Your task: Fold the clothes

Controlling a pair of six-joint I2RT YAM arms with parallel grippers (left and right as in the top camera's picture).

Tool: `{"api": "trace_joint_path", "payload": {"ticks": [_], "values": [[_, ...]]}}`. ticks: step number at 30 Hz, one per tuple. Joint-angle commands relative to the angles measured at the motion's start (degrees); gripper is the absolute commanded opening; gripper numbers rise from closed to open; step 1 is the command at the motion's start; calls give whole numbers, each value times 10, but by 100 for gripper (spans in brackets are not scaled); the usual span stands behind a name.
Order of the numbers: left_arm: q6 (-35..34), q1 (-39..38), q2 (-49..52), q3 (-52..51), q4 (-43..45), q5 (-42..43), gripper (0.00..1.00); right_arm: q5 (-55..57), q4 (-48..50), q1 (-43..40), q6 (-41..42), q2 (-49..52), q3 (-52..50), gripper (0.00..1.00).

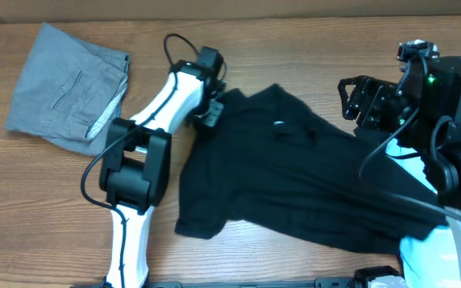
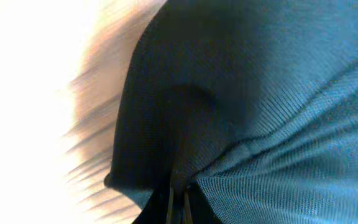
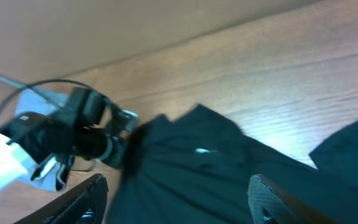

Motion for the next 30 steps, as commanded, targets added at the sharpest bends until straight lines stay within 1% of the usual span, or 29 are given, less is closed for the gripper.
{"api": "trace_joint_path", "payload": {"ticks": [1,7,10,14,16,18,20,22,24,27,29,30], "values": [[-38,92,32,-4,-31,-115,4,10,-6,-4,-12,23,6,76],[-82,192,31,10,-68,-109,6,9,-12,-4,-11,76,6,75],[-87,226,26,21,-76,-82,11,9,-11,-4,-9,95,6,75],[-55,238,9,47,-80,-28,25,5,-2,-4,-10,98,6,75],[-37,234,-8,62,-81,-3,34,5,0,-4,-10,98,6,75],[-18,223,-34,84,-84,21,49,6,-1,-4,-10,101,6,75],[-16,212,-58,101,-87,31,58,16,-5,-4,-9,107,6,73],[-1,198,-80,116,-88,62,65,22,-12,-4,-9,120,6,72],[22,181,-98,120,-87,107,64,21,-16,-4,-9,129,6,69],[39,152,-102,120,-88,141,55,20,-14,-4,-7,133,6,69],[56,127,-93,113,-84,158,43,20,-11,-4,-7,133,6,69],[71,105,-81,103,-72,170,33,20,-12,-4,-7,133,6,69]]}}
